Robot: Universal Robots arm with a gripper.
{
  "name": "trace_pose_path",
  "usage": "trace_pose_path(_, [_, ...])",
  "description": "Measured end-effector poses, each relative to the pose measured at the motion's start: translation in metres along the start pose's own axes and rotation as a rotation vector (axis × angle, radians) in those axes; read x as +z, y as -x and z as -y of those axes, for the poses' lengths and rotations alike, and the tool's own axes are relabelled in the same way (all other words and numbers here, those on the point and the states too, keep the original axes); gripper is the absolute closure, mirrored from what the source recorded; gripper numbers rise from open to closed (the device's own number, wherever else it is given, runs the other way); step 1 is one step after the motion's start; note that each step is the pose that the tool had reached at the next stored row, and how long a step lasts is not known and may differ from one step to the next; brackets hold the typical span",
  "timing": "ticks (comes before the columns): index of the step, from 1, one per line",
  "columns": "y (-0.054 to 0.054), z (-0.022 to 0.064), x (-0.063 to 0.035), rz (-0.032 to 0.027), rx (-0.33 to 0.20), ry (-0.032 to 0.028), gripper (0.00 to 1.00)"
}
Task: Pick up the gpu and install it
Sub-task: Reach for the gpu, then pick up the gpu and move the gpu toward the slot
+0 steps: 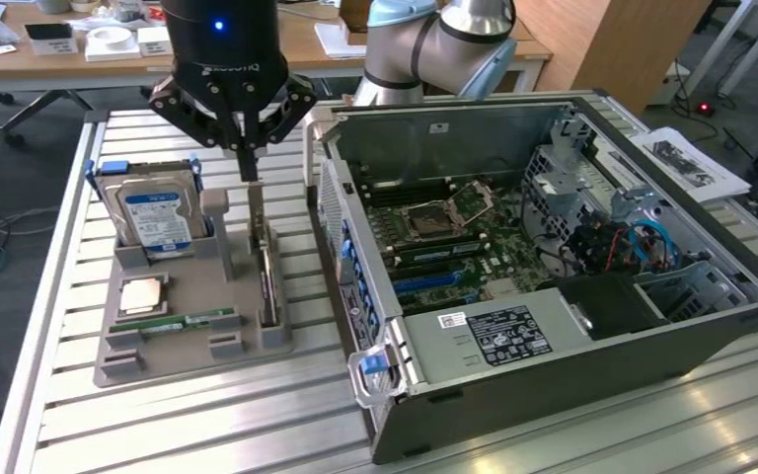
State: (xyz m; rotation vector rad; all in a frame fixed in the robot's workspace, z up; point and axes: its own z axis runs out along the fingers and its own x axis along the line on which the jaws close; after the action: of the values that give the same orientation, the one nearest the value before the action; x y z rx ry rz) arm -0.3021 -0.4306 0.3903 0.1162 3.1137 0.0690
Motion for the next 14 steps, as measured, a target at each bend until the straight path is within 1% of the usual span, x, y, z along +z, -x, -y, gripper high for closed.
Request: trace_pose_path(14, [-0.0002,0.0,0.0,0.0,0.0,-0.0001,0.89])
